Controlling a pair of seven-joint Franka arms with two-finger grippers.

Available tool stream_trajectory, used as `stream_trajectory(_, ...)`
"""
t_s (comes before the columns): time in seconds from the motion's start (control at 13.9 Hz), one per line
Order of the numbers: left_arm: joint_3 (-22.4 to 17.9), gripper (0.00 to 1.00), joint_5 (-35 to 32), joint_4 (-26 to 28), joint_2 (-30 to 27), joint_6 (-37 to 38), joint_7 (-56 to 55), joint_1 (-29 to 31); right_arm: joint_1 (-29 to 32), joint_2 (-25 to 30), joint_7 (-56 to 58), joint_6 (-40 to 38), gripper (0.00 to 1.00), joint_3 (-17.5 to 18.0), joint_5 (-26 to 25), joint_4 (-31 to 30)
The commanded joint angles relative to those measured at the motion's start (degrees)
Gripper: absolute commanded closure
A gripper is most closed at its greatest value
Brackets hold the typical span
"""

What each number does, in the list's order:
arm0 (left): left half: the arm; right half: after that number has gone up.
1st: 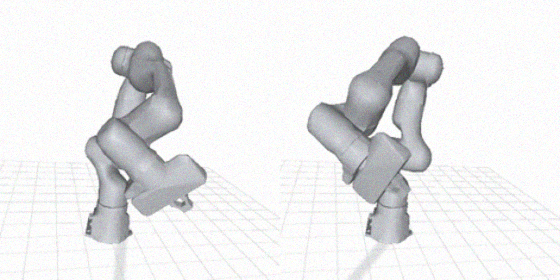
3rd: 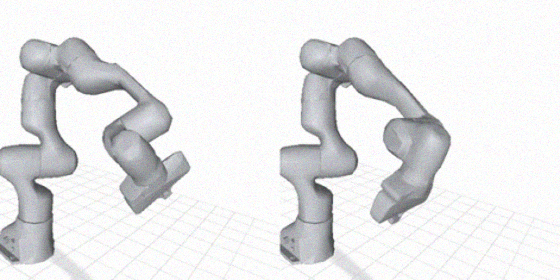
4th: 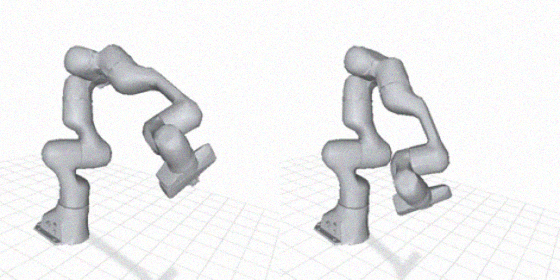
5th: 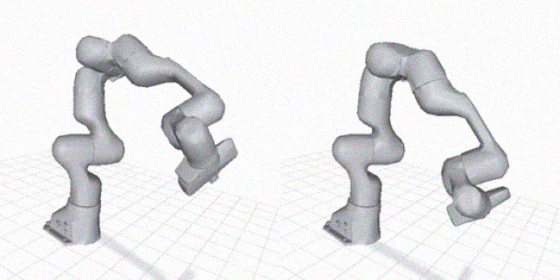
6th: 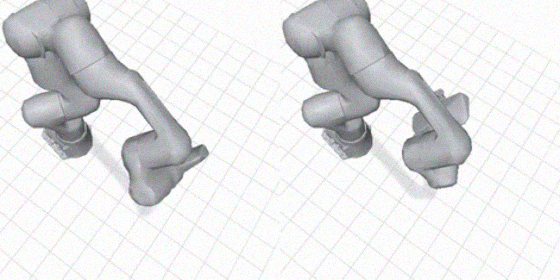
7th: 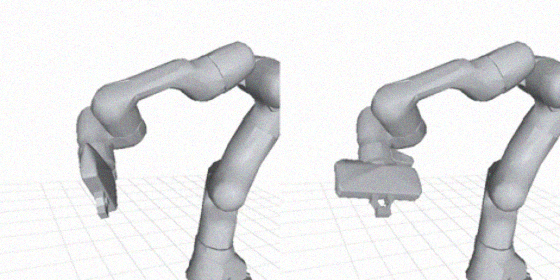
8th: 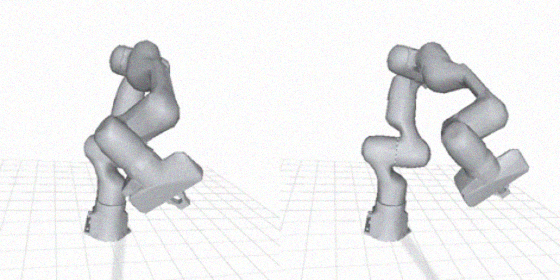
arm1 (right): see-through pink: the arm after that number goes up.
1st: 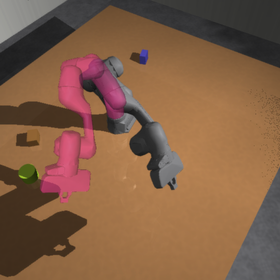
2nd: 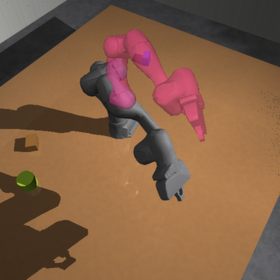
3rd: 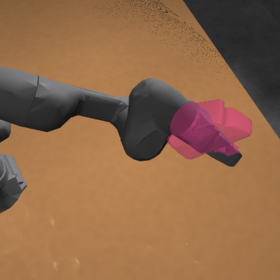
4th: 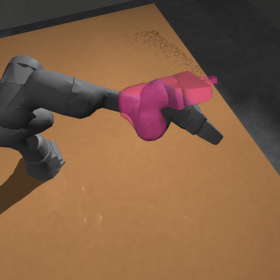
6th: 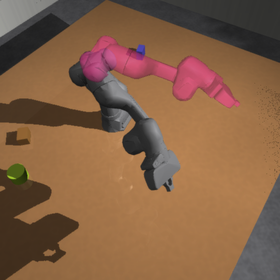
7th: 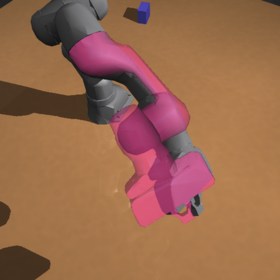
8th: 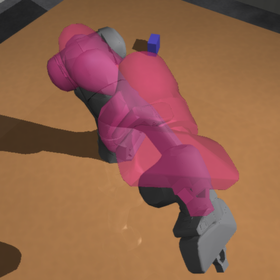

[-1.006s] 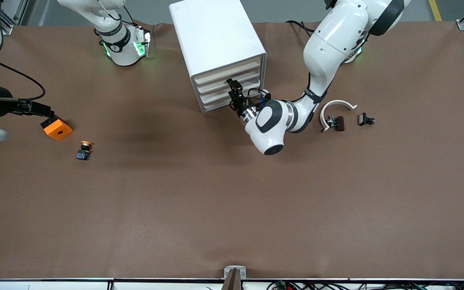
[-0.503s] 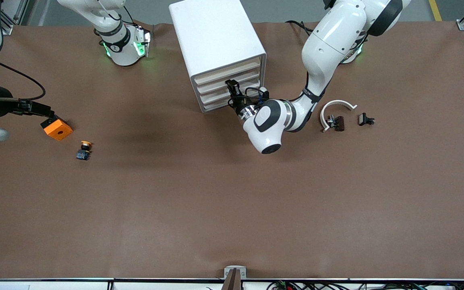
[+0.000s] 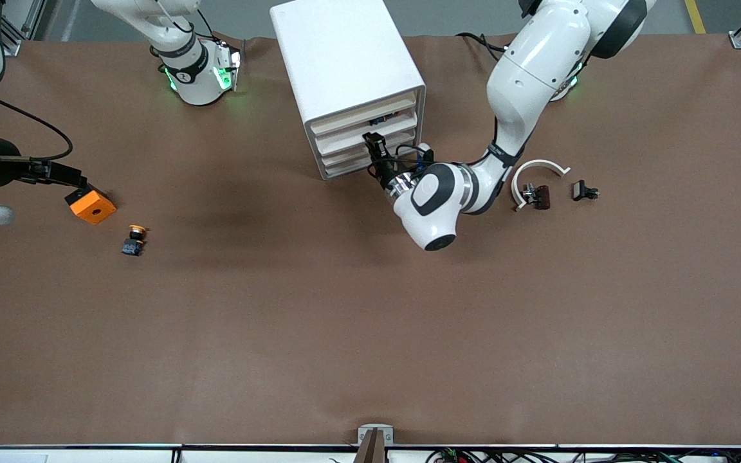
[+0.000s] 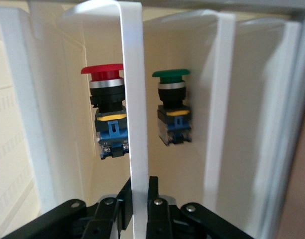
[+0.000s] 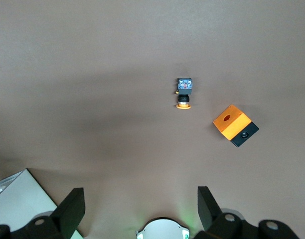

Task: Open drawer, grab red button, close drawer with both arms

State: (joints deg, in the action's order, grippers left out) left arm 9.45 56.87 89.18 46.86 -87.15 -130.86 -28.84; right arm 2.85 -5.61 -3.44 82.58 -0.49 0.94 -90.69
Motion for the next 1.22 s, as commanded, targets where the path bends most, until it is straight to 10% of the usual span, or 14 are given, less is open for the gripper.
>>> stream_trajectory(0.0, -0.31, 1.00, -0.44, -1.64, 1.30, -0.83, -0.80, 3.00, 0.40, -0.19, -0.95, -0.40, 0.00, 0.32, -0.42, 0.60)
stream_trajectory(0.57, -0.48, 1.00, -0.44, -5.77, 2.44, -0.65, -0.02, 6.69, 0.59, -0.37, -3.41, 0.30, 0.00, 0.41, 0.02, 1.13)
stream_trajectory(1.15, -2.41, 1.00, -0.53, -7.00, 2.27, -1.09, 1.22, 8.36, -15.04, -0.28, -45.47, 1.70, 0.00, 0.76, 0.46, 1.22)
